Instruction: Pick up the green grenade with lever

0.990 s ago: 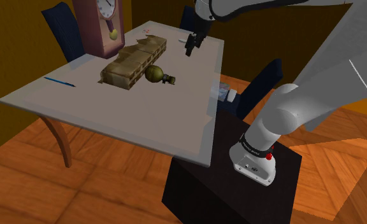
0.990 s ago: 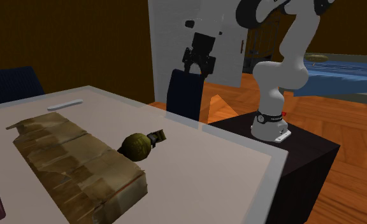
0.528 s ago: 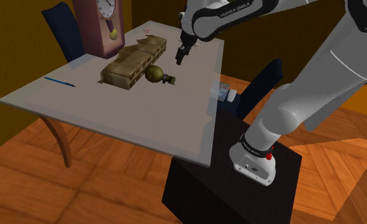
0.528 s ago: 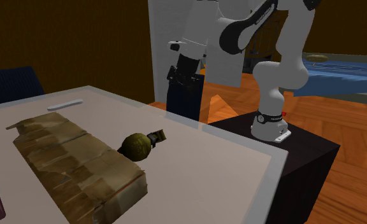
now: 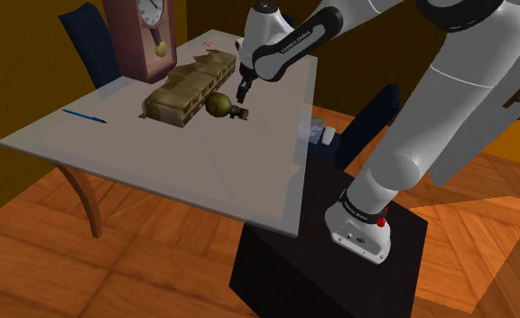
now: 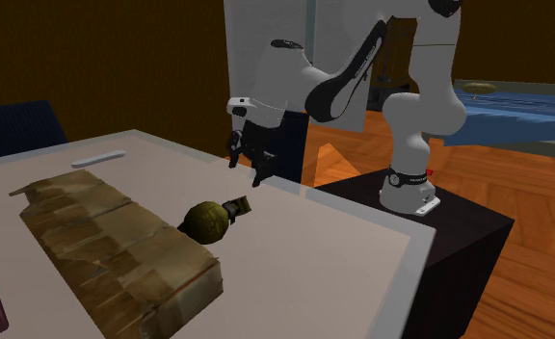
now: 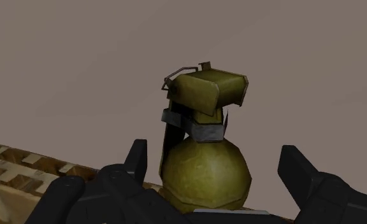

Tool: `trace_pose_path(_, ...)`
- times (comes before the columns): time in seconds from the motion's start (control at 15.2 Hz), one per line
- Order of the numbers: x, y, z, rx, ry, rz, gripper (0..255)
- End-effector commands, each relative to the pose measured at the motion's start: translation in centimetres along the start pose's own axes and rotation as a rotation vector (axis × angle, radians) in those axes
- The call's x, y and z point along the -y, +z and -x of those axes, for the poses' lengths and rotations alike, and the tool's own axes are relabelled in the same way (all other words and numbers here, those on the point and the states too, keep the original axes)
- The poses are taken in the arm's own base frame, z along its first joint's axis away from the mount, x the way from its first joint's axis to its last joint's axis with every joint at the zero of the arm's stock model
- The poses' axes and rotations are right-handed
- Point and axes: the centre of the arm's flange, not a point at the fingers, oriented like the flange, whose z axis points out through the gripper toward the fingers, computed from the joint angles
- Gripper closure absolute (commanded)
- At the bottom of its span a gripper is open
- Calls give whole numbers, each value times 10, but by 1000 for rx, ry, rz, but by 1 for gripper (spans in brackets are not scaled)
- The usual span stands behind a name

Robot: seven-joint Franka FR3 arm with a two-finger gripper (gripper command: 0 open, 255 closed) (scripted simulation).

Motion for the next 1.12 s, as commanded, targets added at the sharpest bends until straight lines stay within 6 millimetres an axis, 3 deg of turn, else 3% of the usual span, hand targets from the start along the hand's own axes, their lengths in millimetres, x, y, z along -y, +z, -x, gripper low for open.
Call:
trace_pose_path(0.0,-1,23,-12,-4,-37,14,0)
trace_pose_path(0.33,-3,79,-41,-11,-122,47,0)
trace_pose_path(0.92,9,117,-35,-11,-122,47,0)
trace_pose_path(0.99,9,118,-35,-11,-122,47,255)
trace_pose_path(1.06,9,118,-35,-11,-122,47,255)
